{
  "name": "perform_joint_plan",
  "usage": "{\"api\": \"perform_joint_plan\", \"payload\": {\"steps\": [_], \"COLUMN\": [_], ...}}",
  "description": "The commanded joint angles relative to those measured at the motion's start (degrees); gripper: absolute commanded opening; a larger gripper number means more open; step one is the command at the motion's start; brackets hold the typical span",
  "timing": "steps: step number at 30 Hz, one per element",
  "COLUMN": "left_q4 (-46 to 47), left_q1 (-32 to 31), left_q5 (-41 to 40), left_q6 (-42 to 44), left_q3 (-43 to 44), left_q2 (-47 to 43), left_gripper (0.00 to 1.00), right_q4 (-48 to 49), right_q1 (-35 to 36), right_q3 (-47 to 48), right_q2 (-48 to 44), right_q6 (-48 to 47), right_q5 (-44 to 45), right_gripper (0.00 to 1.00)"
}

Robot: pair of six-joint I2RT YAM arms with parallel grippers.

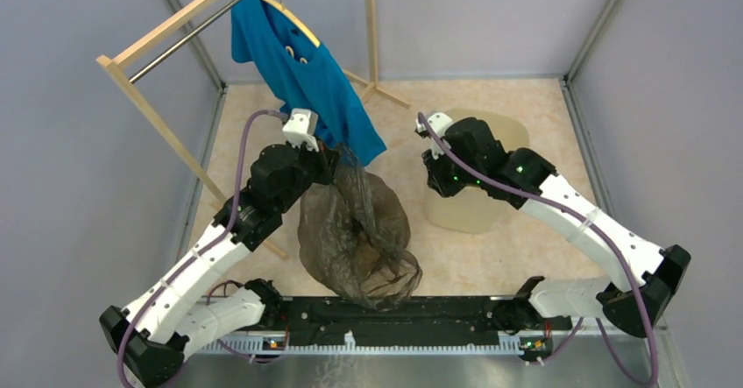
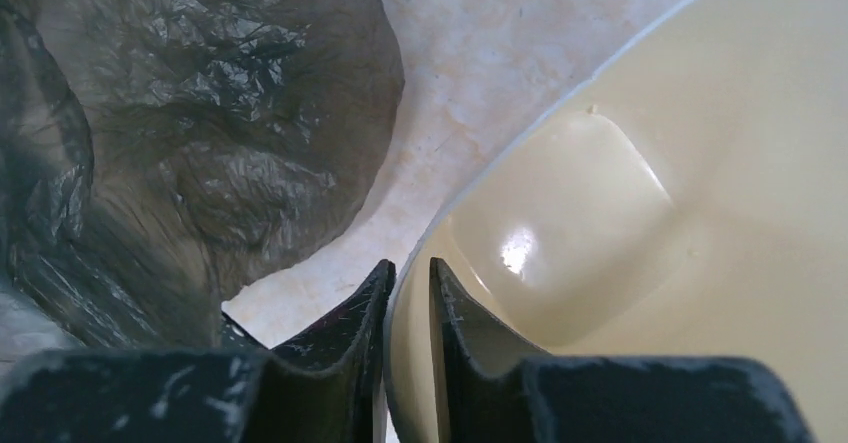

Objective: Put the trash bags into the trash bin

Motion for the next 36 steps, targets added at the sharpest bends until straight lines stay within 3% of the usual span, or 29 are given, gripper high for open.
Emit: {"api": "perform_joint_plan", "payload": {"steps": [1,11,19,25,27,28,36], "left_q4": [-1.2,-4.3,-3.2,0.3,2.3,3.6,7.2], "left_q1": [0.3,0.3,0.3,0.3,0.3,0.3,0.3], "left_q5": [1.4,3.4,7.4,8.0,8.4,8.5,12.5], "left_q6": [-6.3,-7.2,-7.8,-7.6,-7.5,-7.7,-9.1], "left_q3": [3.4,7.5,11.7,14.6,15.1,15.2,17.3], "left_q2": [-2.1,-5.4,-7.5,-6.4,-5.7,-5.4,-1.7], "left_gripper": [0.00,0.00,0.00,0.00,0.00,0.00,0.00], "right_q4": [-0.1,-2.7,-11.5,3.9,13.3,18.6,36.3], "right_q1": [0.6,0.6,3.6,8.3,10.6,11.4,14.2], "right_q3": [-0.8,3.6,27.5,20.8,15.0,12.3,0.3], "right_q2": [-0.1,-4.3,3.7,2.1,0.3,-0.6,-3.4], "right_q6": [0.9,0.2,-1.6,6.7,9.3,10.1,18.1], "right_q5": [0.1,6.3,10.2,-8.5,-15.8,-17.4,-10.1], "right_gripper": [0.24,0.63,0.70,0.80,0.97,0.99,0.99]}}
